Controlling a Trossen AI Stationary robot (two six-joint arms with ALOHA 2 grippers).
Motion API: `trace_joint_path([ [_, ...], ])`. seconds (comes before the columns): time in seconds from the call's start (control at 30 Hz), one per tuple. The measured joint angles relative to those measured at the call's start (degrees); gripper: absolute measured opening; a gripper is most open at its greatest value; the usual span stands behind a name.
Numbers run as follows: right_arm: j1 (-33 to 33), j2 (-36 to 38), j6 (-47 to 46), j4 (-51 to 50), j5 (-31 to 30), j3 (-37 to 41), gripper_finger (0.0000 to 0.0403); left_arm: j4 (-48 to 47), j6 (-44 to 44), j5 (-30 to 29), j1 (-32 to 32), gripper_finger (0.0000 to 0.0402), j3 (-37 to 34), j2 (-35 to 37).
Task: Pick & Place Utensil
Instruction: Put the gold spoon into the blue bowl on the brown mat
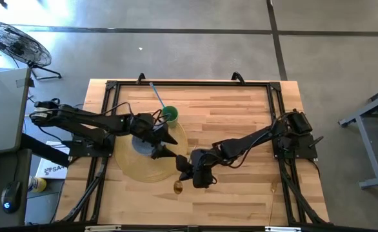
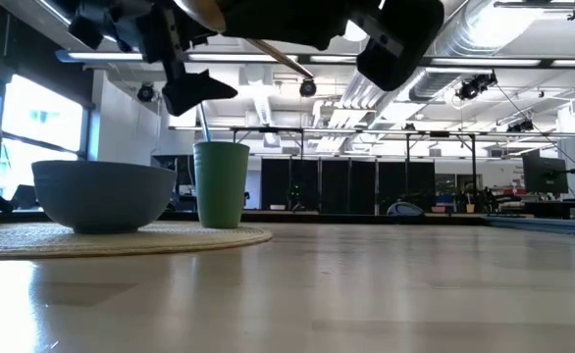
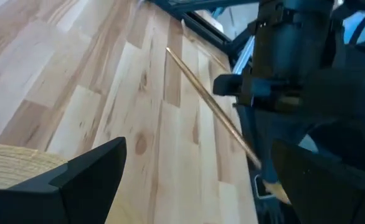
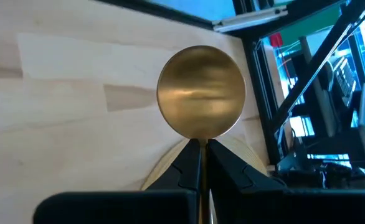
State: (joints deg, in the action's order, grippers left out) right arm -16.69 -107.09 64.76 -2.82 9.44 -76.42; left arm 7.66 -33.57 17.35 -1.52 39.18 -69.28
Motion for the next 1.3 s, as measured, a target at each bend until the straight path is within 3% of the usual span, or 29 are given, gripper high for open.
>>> trace_joint_path([
  [0.37, -1.1, 0.0, 7.8, 0.3, -0.4, 0.0, 0.0007, 7.5, -8.8, -1.6, 0.0, 0.0389, 0.0, -4.6],
  [0.53, -1.0, 0.0, 8.7, -0.1, -0.6, 0.0, 0.0008, 8.2, -8.7, -3.8, -1.8, 0.0389, 0.0, -4.8],
  [0.67, -1.4, 0.0, 8.7, -0.3, -2.7, 0.0, 0.0007, 9.0, -8.2, -8.6, -5.9, 0.0389, 0.0, -4.8],
  [0.83, -2.1, 0.0, 8.8, 1.0, -0.9, 0.0, 0.0006, 8.9, -8.9, -23.9, -10.5, 0.0389, 0.0, -4.8],
  [0.9, -2.4, 0.0, 8.8, 1.3, 0.7, 0.0, 0.0008, 8.9, -10.8, -27.1, -11.2, 0.0389, 0.0, -4.8],
  [1.3, -3.3, 0.0, 11.3, 0.4, 0.1, 0.0, 0.0005, 16.8, -17.6, -25.5, -11.3, 0.0389, 0.0, -10.8],
])
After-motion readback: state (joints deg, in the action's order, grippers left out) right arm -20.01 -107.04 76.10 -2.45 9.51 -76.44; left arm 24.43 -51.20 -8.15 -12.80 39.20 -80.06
